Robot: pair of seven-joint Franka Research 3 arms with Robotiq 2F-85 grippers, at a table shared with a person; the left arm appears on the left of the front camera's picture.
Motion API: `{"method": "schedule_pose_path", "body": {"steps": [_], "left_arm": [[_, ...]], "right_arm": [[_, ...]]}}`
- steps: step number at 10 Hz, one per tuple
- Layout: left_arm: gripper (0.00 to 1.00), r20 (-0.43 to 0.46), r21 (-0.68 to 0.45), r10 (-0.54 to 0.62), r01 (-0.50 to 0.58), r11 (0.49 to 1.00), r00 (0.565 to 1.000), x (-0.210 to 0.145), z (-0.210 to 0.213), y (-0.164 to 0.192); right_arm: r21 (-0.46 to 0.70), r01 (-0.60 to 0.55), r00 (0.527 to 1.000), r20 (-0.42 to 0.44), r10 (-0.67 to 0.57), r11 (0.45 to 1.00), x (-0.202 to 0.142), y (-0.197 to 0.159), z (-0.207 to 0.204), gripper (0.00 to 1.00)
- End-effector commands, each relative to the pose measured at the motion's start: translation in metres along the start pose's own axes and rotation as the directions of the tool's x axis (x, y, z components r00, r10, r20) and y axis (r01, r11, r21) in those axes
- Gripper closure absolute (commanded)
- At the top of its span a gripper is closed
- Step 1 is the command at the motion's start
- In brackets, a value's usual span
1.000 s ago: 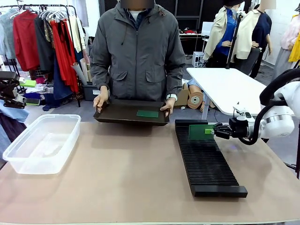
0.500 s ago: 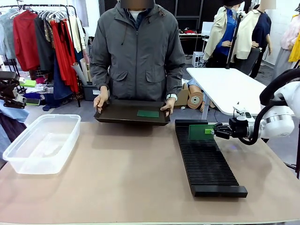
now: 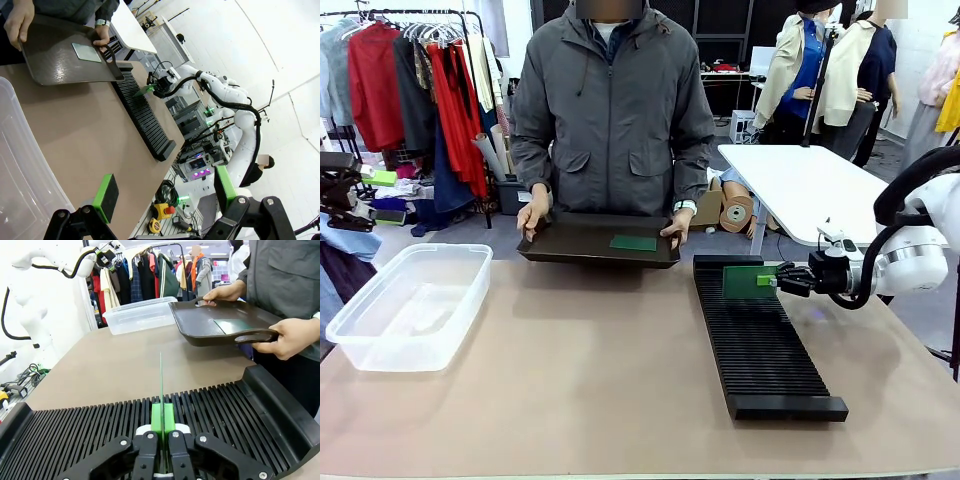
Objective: Sort PCBs into racks and boxes based on the side picked up.
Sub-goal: If the short side of the Blank PCB is picked up, insert it into the PCB Rack ; if the long side is picked up, place it in the Organizing box.
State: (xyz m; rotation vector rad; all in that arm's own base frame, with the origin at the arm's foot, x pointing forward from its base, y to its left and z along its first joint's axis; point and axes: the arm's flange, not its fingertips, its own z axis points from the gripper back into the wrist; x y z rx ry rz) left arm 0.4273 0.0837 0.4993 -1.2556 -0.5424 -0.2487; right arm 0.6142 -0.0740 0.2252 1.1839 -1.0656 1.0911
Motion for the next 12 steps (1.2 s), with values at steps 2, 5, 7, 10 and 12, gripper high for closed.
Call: {"method": "schedule_pose_path", "body": {"steps": [2, 5, 7, 10, 12], "left_arm": [[0.00, 0.004, -0.007, 0.009, -0.009, 1.000, 1.000, 0.000, 0.000, -0.003], [0.00, 0.004, -0.007, 0.009, -0.009, 1.000, 1.000, 0.000, 0.000, -0.003], [0.00, 0.004, -0.007, 0.009, -0.009, 1.000, 1.000, 0.000, 0.000, -0.003], [0.00, 0.004, -0.007, 0.009, -0.009, 1.000, 1.000, 0.000, 0.000, -0.003], [0.00, 0.004, -0.007, 0.009, -0.009, 1.000, 1.000, 0.000, 0.000, -0.003]], "right_arm": [[-0.017, -0.026, 0.999, 0.034, 0.027, 1.000, -0.001, -0.004, 0.001, 1.00], [-0.030, -0.033, 0.999, 0.034, 0.034, 0.999, -0.008, -0.009, 0.000, 1.00], [-0.016, -0.018, 1.000, 0.022, 0.018, 1.000, -0.010, -0.013, -0.001, 1.00], [-0.041, -0.032, 0.999, 0.006, 0.033, 0.999, -0.009, -0.015, -0.002, 1.00], [-0.038, -0.023, 1.000, -0.007, 0.023, 0.999, -0.011, -0.018, -0.004, 1.00]]}}
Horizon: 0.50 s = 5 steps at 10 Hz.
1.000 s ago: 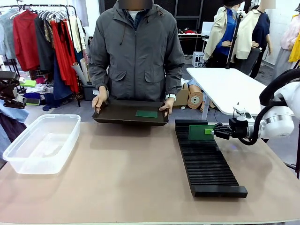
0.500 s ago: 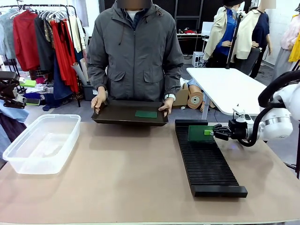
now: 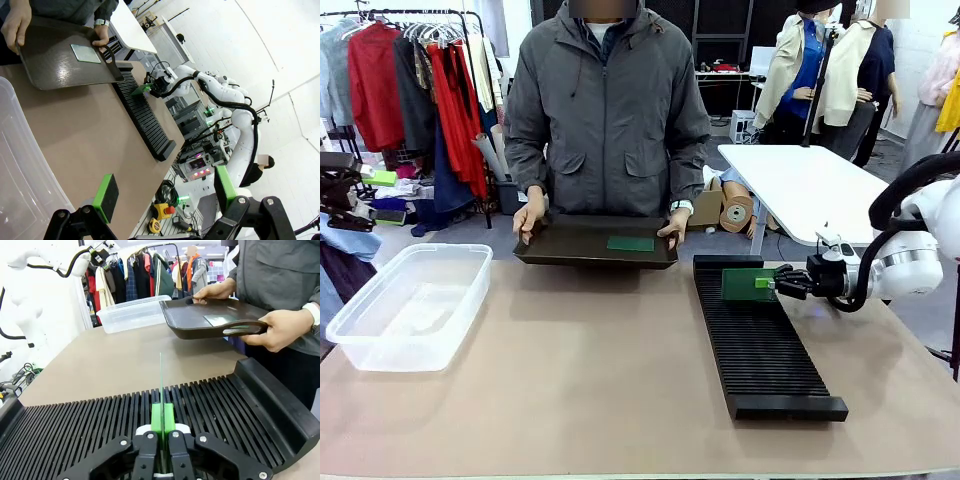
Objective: Sort PCBs into racks and boxes based on the side picked up.
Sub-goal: If the short side of the Blank PCB is picked up, insert it into the PCB Rack ; if the long side is picked up, place it in the Organizing box.
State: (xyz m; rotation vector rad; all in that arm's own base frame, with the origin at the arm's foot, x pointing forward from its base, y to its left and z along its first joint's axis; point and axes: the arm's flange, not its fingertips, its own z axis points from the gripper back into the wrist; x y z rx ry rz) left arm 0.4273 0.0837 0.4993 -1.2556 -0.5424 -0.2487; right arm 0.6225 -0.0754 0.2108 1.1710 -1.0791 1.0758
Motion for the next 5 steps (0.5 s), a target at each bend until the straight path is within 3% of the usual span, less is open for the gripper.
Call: {"method": "schedule_pose_path", "body": {"steps": [1, 5], "left_arm": [[0.00, 0.004, -0.007, 0.009, -0.009, 1.000, 1.000, 0.0003, 0.0004, -0.0026], [0.00, 0.004, -0.007, 0.009, -0.009, 1.000, 1.000, 0.0003, 0.0004, -0.0026]], "right_arm": [[-0.019, -0.022, 1.000, -0.021, 0.021, 1.000, 0.0012, -0.0086, -0.0062, 1.00], [0.000, -0.046, 0.997, -0.067, 0.045, 0.999, -0.0080, -0.0157, -0.0137, 1.00]]}}
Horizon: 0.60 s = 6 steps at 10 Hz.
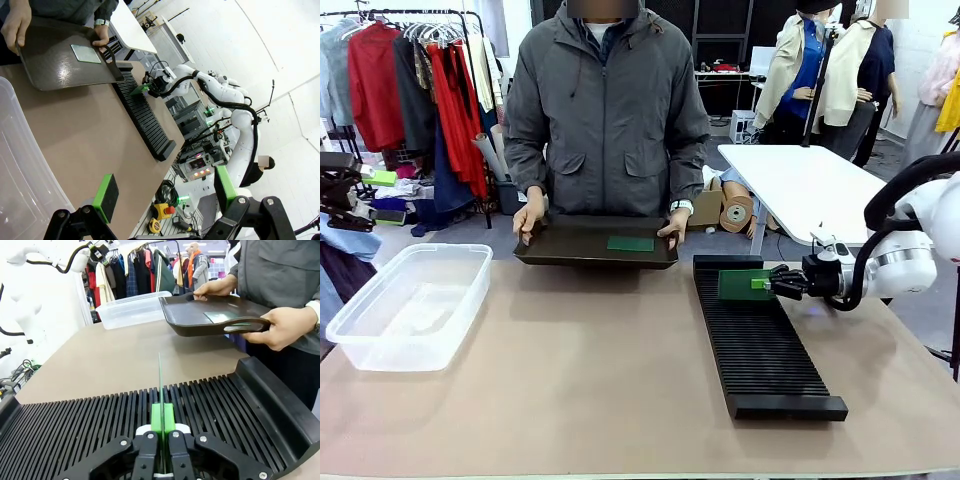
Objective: Sort PCBs into racks and boxes based on the side picked up.
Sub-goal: If the short side of the Blank PCB is picked up, insert it into the PCB Rack ; if the long side is picked up, place it in the Organizing box.
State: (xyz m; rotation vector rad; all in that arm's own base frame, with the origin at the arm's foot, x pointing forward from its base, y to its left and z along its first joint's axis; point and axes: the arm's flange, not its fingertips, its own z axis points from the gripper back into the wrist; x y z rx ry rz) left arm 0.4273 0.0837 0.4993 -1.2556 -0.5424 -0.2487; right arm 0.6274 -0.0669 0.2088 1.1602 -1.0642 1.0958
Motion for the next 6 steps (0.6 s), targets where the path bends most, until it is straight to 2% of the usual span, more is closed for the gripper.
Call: {"method": "schedule_pose_path", "body": {"steps": [1, 6], "left_arm": [[0.00, 0.004, -0.007, 0.009, -0.009, 1.000, 1.000, 0.0003, 0.0004, -0.0026], [0.00, 0.004, -0.007, 0.009, -0.009, 1.000, 1.000, 0.0003, 0.0004, -0.0026]], "right_arm": [[-0.013, -0.034, 0.999, -0.042, 0.033, 0.999, -0.0120, -0.0130, -0.0014, 1.00], [-0.011, -0.043, 0.999, 0.016, 0.043, 0.999, -0.0126, -0.0104, 0.0086, 1.00]]}}
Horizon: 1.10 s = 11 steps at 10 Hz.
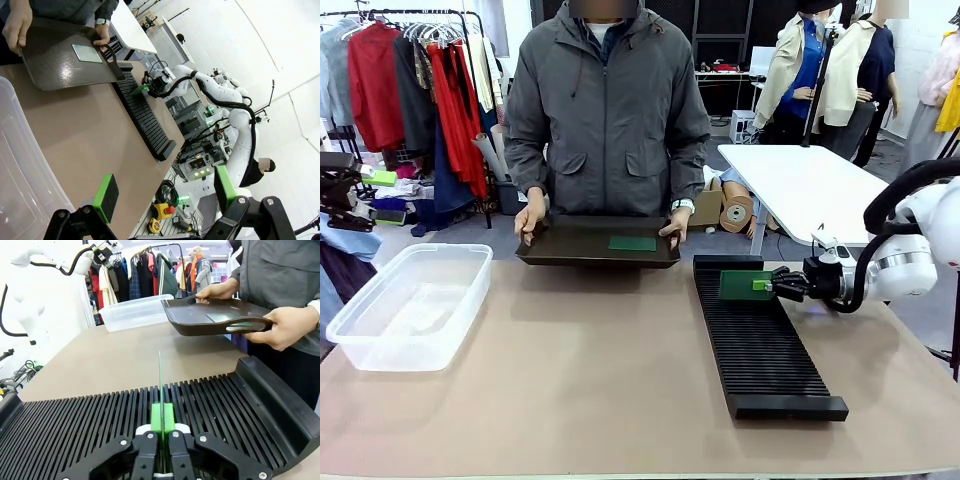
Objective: Sort PCBs into racks and boxes based on the side picked up.
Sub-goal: If the short side of the Blank PCB is picked up, insert it into the PCB Rack ; if the long side is picked up, place it in the Organizing box.
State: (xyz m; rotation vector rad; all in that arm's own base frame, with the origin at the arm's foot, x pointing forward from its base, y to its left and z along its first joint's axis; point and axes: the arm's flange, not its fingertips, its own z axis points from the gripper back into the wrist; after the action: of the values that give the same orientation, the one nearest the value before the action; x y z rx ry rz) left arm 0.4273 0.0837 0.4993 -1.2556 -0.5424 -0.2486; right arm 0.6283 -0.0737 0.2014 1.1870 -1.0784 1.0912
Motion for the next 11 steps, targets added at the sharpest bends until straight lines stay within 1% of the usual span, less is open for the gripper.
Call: {"method": "schedule_pose_path", "body": {"steps": [1, 2, 3, 5, 6, 7, 11], "left_arm": [[0.00, 0.004, -0.007, 0.009, -0.009, 1.000, 1.000, 0.000, 0.000, -0.003], [0.00, 0.004, -0.007, 0.009, -0.009, 1.000, 1.000, 0.000, 0.000, -0.003], [0.00, 0.004, -0.007, 0.009, -0.009, 1.000, 1.000, 0.000, 0.000, -0.003], [0.00, 0.004, -0.007, 0.009, -0.009, 1.000, 1.000, 0.000, 0.000, -0.003], [0.00, 0.004, -0.007, 0.009, -0.009, 1.000, 1.000, 0.000, 0.000, -0.003], [0.00, 0.004, -0.007, 0.009, -0.009, 1.000, 1.000, 0.000, 0.000, -0.003], [0.00, 0.004, -0.007, 0.009, -0.009, 1.000, 1.000, 0.000, 0.000, -0.003]], "right_arm": [[-0.023, -0.055, 0.998, 0.002, 0.055, 0.998, -0.002, -0.006, 0.003, 0.94], [-0.020, -0.065, 0.998, 0.006, 0.065, 0.998, 0.002, -0.005, 0.003, 0.82], [-0.013, -0.069, 0.998, 0.010, 0.069, 0.998, 0.005, -0.004, 0.002, 0.67], [-0.011, -0.073, 0.997, 0.017, 0.073, 0.997, 0.007, -0.003, 0.002, 0.32], [-0.005, -0.091, 0.996, 0.024, 0.091, 0.996, 0.009, -0.002, 0.001, 0.12], [-0.004, -0.089, 0.996, 0.020, 0.089, 0.996, 0.013, 0.000, 0.000, 0.00], [0.004, -0.076, 0.997, 0.011, 0.076, 0.997, 0.020, 0.001, -0.003, 0.00]]}}
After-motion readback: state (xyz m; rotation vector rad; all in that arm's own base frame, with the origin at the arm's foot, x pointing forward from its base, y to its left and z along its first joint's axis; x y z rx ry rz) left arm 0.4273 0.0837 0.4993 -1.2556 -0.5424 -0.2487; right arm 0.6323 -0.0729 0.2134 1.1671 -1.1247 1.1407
